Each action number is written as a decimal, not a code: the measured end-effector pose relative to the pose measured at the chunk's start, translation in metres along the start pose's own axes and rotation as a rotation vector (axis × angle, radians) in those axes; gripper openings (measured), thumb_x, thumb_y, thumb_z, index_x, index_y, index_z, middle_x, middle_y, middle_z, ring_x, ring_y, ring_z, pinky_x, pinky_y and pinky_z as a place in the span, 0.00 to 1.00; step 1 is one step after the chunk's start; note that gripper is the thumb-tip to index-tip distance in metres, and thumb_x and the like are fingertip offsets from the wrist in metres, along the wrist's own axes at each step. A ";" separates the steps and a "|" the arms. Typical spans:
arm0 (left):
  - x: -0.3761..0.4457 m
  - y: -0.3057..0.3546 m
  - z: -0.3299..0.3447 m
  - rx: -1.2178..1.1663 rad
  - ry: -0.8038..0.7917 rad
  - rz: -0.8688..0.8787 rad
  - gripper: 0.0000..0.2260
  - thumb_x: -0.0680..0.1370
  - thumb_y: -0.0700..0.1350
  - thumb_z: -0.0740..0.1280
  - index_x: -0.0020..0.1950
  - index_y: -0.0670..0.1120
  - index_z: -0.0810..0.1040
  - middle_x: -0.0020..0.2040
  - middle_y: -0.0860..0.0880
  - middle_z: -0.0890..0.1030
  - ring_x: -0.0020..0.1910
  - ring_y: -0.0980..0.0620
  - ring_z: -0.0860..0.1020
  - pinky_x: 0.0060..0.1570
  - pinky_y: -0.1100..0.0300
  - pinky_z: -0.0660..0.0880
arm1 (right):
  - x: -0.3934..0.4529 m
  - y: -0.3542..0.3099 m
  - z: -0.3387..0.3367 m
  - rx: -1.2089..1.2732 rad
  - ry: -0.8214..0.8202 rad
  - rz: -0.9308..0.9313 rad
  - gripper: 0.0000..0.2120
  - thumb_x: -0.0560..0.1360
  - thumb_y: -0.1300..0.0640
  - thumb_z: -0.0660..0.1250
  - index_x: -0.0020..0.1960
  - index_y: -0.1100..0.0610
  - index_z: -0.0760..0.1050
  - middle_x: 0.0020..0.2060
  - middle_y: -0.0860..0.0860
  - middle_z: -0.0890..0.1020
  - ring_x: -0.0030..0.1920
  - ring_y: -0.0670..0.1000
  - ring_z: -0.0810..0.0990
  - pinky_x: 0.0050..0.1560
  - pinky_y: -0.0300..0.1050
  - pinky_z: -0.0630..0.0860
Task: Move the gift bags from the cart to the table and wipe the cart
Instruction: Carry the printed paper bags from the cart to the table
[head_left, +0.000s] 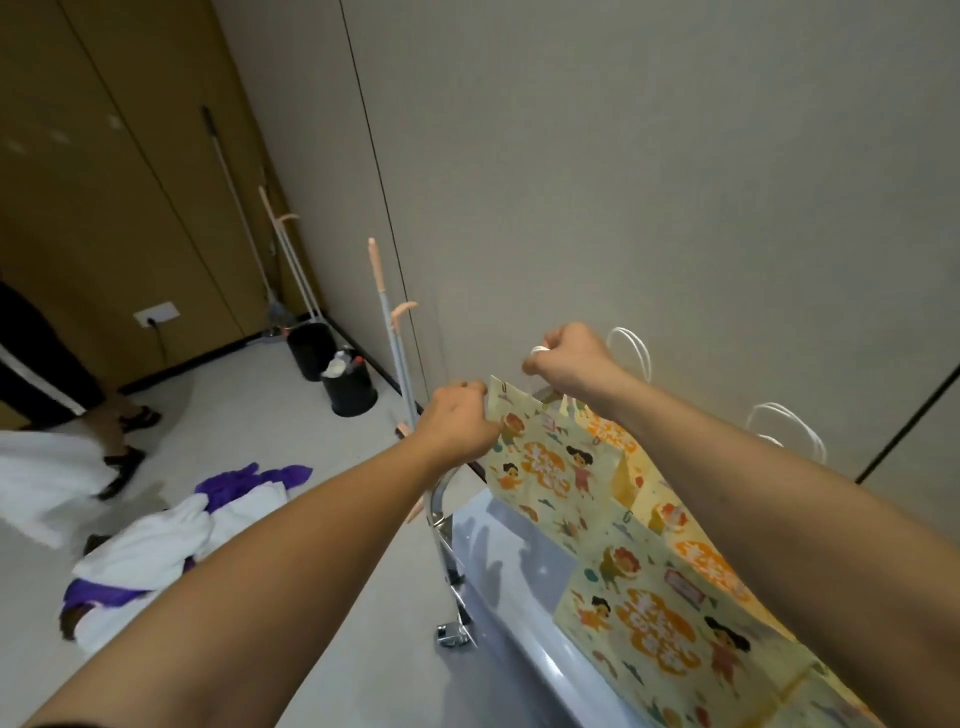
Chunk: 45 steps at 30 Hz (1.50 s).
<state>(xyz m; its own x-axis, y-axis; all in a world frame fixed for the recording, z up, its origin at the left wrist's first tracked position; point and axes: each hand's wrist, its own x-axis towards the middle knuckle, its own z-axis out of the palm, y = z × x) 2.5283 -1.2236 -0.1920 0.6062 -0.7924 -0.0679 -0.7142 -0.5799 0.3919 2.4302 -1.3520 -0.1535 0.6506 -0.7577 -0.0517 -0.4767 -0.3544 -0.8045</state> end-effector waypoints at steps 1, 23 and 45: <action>-0.001 -0.001 -0.002 0.013 0.017 0.003 0.24 0.78 0.51 0.70 0.71 0.46 0.70 0.67 0.45 0.72 0.63 0.46 0.71 0.58 0.54 0.70 | -0.002 -0.007 -0.001 -0.009 -0.005 -0.026 0.10 0.72 0.58 0.73 0.36 0.57 0.74 0.31 0.54 0.75 0.33 0.55 0.77 0.34 0.47 0.75; -0.175 -0.158 -0.115 0.020 0.113 -0.361 0.07 0.75 0.51 0.75 0.41 0.52 0.80 0.42 0.52 0.82 0.41 0.55 0.80 0.35 0.63 0.72 | -0.132 -0.179 0.148 0.032 -0.428 -0.470 0.06 0.70 0.62 0.73 0.37 0.62 0.78 0.31 0.56 0.74 0.33 0.53 0.74 0.35 0.49 0.74; -0.584 -0.537 -0.129 -0.013 0.007 -0.812 0.09 0.75 0.52 0.75 0.51 0.49 0.85 0.49 0.48 0.83 0.50 0.49 0.79 0.49 0.55 0.78 | -0.452 -0.324 0.551 -0.227 -1.004 -0.666 0.14 0.67 0.63 0.72 0.29 0.58 0.68 0.27 0.53 0.67 0.31 0.52 0.68 0.34 0.47 0.67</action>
<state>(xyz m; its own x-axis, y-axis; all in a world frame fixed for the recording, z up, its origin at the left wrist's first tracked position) 2.6032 -0.4251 -0.2440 0.9358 -0.1238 -0.3302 -0.0461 -0.9713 0.2335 2.6168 -0.5929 -0.1959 0.9256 0.3311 -0.1836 0.0962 -0.6747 -0.7318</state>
